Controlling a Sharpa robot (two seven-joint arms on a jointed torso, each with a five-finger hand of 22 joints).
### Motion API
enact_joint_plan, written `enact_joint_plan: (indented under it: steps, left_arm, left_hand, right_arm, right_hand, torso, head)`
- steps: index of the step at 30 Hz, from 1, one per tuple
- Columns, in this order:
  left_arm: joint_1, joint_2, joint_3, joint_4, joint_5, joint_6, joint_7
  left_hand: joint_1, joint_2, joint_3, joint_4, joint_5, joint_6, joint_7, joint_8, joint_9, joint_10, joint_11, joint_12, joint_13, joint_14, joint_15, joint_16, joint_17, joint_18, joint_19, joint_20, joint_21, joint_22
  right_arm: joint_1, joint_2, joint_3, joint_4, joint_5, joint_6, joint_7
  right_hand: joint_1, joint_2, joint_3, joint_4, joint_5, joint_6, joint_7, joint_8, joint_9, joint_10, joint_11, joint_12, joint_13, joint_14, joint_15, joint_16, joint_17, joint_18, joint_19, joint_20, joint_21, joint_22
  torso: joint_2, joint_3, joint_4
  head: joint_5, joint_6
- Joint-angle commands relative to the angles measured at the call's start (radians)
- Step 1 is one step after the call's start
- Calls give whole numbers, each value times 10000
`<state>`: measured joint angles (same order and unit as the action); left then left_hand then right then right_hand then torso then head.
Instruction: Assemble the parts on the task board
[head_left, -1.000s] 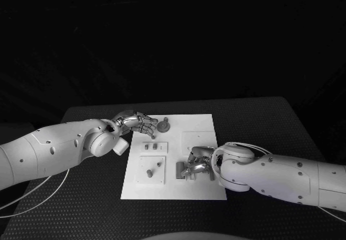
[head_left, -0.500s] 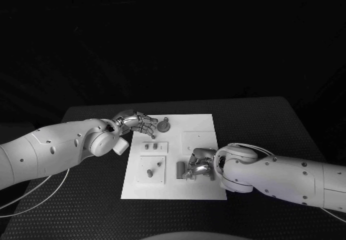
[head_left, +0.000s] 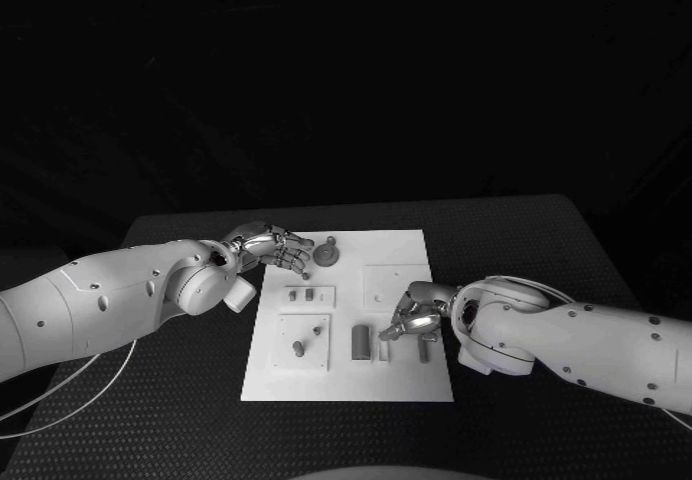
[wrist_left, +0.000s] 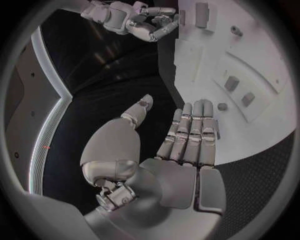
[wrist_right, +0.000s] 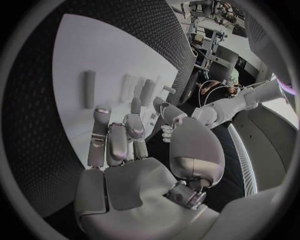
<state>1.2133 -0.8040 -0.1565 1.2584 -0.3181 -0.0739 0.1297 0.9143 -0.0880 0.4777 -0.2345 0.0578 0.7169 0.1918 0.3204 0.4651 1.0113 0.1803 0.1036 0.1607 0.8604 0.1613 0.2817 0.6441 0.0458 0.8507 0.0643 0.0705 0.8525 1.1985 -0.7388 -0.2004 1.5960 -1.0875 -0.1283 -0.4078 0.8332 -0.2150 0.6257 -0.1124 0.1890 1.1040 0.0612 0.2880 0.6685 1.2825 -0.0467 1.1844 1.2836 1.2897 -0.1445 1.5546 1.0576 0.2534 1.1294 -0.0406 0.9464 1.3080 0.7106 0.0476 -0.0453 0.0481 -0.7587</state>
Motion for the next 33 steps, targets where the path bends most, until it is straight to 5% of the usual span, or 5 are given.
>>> enact_joint_plan:
  steps: [1,5,16,33]
  left_arm:
    - [10,13,5,28,-31,101,92]
    - [10,13,3,60,-32,100,84]
    - [10,-9,-4,91,-33,115,64]
    - [9,-23,-4,139,-74,126,110]
  left_hand:
    - [-85,-50,10,-5,-5,76,313,-50,-17,-11,-5,-64,-11,-40,28,-37,11,121,-83,-5,-21,-13]
    - [-90,-52,7,-2,-5,77,314,-50,-18,-6,-6,-62,-10,-39,28,-38,13,120,-83,-4,-20,-14]
    - [-97,-60,2,1,-5,94,308,-44,-21,17,-15,-55,-4,-38,27,-42,19,123,-82,-6,-17,-17]
    - [-81,-78,-12,-28,-10,127,296,-39,-46,238,-106,39,54,-31,27,-64,53,125,-83,-4,-10,-31]
  right_arm:
    - [141,-165,103,-86,140,408,-71]
    - [252,-484,124,-148,93,698,-295]
    - [154,-972,31,-81,-616,1127,-553]
    - [-392,-733,-142,-141,-1600,970,-909]
  right_hand:
    - [149,271,-125,-226,-35,-110,54,-32,25,-117,27,-128,-62,-154,35,-63,-127,84,-134,58,-54,180]
    - [200,587,-293,-528,-18,-119,65,-53,23,-168,51,-203,-119,-243,66,-80,-209,84,-221,111,-70,182]
    - [-137,691,-370,-348,-6,110,-7,25,43,312,-13,388,288,26,86,-7,186,84,-171,125,-21,187]
    - [-356,442,-243,25,1,281,-86,92,70,654,-91,722,512,297,78,32,445,84,-29,30,44,170]
  torso:
    - [2,4,-9]
    - [2,1,-1]
    - [4,0,0]
    - [0,-11,15]
  head:
    - [-20,53]
    - [-63,74]
    - [-193,136]
    - [-254,145]
